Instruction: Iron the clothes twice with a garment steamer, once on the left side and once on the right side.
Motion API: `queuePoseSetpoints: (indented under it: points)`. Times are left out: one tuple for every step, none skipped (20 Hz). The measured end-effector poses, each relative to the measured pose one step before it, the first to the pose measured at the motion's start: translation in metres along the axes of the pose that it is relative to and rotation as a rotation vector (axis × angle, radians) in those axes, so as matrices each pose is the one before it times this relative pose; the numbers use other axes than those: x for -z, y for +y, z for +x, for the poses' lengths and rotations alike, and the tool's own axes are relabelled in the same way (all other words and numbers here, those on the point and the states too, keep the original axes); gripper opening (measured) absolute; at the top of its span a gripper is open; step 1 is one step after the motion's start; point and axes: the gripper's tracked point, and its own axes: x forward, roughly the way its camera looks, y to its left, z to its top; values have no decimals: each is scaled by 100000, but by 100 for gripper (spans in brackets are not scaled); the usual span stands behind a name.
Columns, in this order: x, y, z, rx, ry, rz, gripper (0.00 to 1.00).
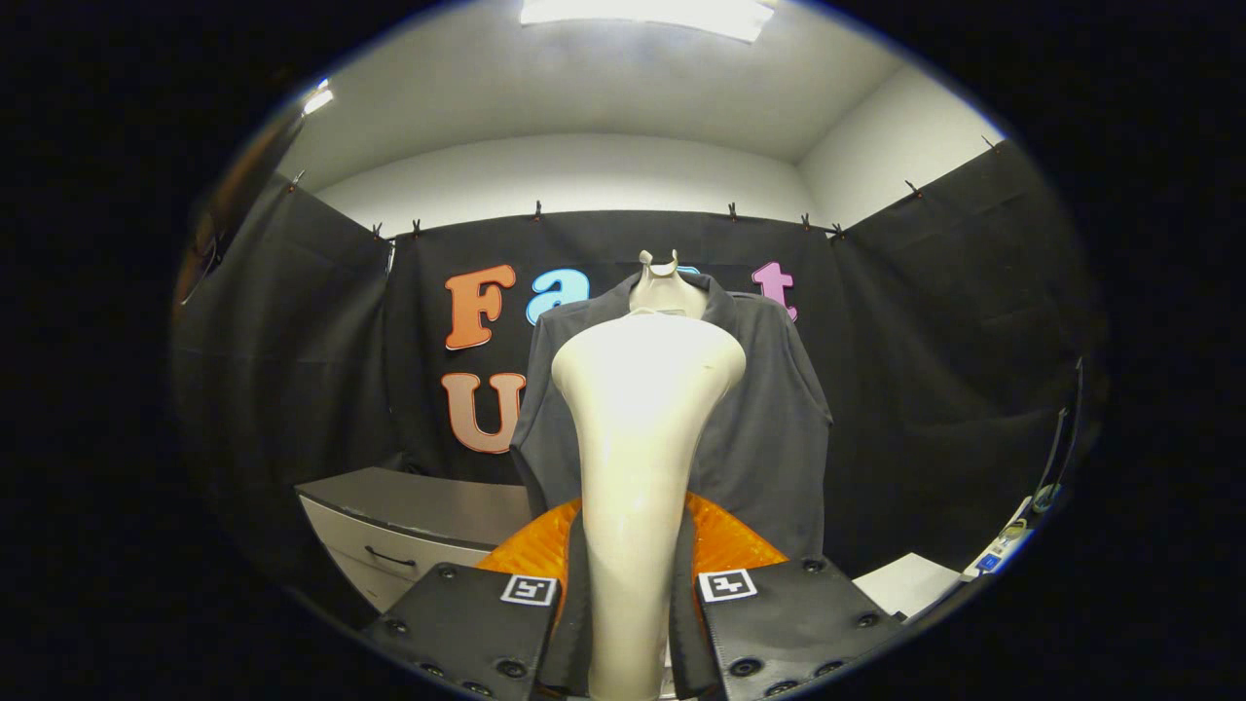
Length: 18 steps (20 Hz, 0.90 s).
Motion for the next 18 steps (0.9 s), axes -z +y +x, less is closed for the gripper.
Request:
queuePoseSetpoints:
  points:
    - [144,-33,5,47,20,255,39]
    - [19,-8,-10,86,86,307,39]
    - [116,36,-3,-161,311,205,39]
    - [35,5,118,-53,198,100,39]
    - [114,-46,65,16,169,95,39]
    - [6,47,23,-95,247,137,39]
    - [-21,33,71,-20,-76,86,39]
    - [-27,31,-92,14,-97,-2,39]
    - [1,46,-45,-84,81,-135,39]
    - [-7,33,-9,-55,45,-204,39]
    - [-20,55,63,-110,-66,-254,39]
    - [-128,14,-63,-105,-144,-212,39]
    - [-17,94,-83,-185,-147,-192,39]
    - [-79,59,20,-116,-182,-94,39]
    - [-47,27,-38,-25,-34,-100,39]
    - [67,-2,-114,53,21,-56,39]
    - [-26,-17,20,141,-37,46,39]
    - [-13,14,-13,90,2,313,39]
